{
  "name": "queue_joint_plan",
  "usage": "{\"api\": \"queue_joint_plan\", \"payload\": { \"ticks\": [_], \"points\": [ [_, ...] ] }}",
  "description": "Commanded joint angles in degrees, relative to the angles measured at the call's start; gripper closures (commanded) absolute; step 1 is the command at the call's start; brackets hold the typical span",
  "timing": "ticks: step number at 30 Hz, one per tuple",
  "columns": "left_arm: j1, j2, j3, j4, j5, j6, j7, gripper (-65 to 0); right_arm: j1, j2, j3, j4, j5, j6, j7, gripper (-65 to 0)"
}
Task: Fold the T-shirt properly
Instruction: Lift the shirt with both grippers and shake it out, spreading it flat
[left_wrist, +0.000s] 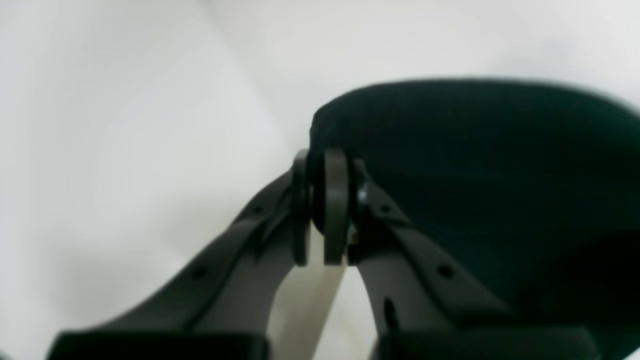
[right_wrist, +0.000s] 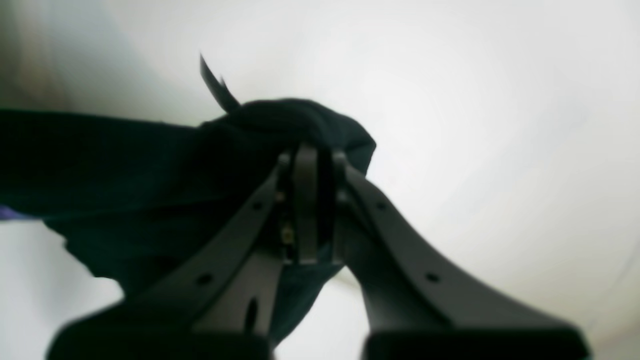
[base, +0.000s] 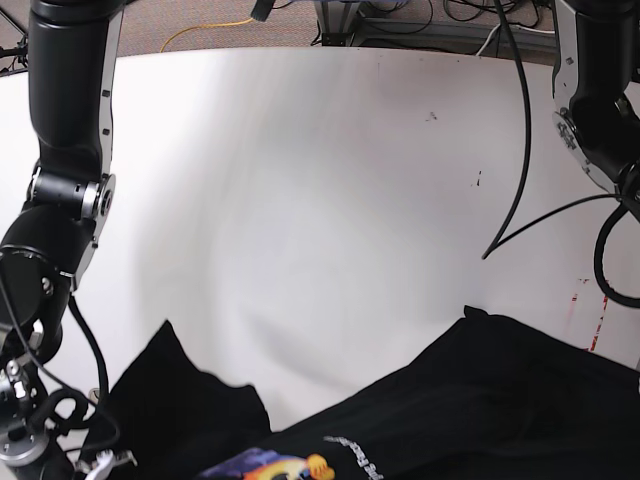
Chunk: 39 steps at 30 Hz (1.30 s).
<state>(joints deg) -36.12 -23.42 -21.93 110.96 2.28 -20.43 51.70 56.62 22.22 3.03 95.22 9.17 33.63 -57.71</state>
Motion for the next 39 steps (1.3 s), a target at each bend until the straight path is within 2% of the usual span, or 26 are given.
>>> {"api": "queue_joint_plan", "payload": {
  "ticks": [1,6,8,10,12,14,17,20,24,27,31,35,39],
  "points": [
    [2.8,-0.3,-1.3,1.6,-0.7,-1.6,-1.3,-1.8,-2.2,0.4,2.6,4.3,0.6,-0.1,1.3,0.0],
    [14.4,0.3,-5.4,3.7,-0.8,-2.9,-1.4,-1.7,-17.0,-0.4,7.4,10.8,0.6,-0.1,1.3,0.0],
    [18.1,0.6,-6.4,3.8,-0.9,-2.9,-1.5,-1.7,-22.6,-2.0,9.0,13.0,0.6,-0.1,1.5,0.0],
    [23.2,2.5,-9.9,3.8,-0.9,-3.3,-1.7,-1.7,-28.9,-3.4,11.8,15.1,0.6,-0.1,1.6,0.0],
    [26.3,4.0,-13.0,3.8,-0.9,-5.6,-1.7,-1.7,-33.9,-4.5,13.7,16.2,0.6,-0.1,1.6,0.0],
    [29.0,5.0,-15.6,3.6,-0.8,-9.4,-1.7,-1.7,-38.7,-5.8,15.5,16.7,0.6,-0.1,1.6,0.0],
    [32.5,5.1,-18.4,3.5,-0.6,-13.0,-1.7,-1.7,-44.9,-7.9,18.4,17.3,0.6,0.0,1.6,0.0],
    [36.3,5.7,-19.7,3.5,-0.7,-14.3,-1.8,-1.7,-49.6,-9.5,21.5,17.4,0.6,0.4,1.6,0.0],
    [40.8,6.0,-20.9,3.3,-0.7,-16.1,-1.8,-1.7,-55.7,-11.8,24.7,17.4,0.6,4.5,1.6,0.0],
    [43.5,6.1,-21.0,2.2,-0.7,-16.9,-1.8,-1.7,-59.0,-13.3,26.6,17.4,0.6,6.2,1.6,0.0],
    [47.6,6.3,-22.2,1.9,-0.7,-17.1,-3.7,-1.7,-63.3,-14.9,28.3,17.2,0.6,6.3,1.6,0.0],
    [51.3,7.6,-23.1,1.7,-0.7,-17.1,-8.1,-1.7,-66.2,-14.9,28.2,17.0,0.6,6.3,1.6,0.0],
    [54.0,8.0,-23.0,1.7,-0.7,-17.1,-8.6,-1.7,-68.3,-14.6,28.3,17.0,0.5,6.3,1.6,-2.1]
  ]
}}
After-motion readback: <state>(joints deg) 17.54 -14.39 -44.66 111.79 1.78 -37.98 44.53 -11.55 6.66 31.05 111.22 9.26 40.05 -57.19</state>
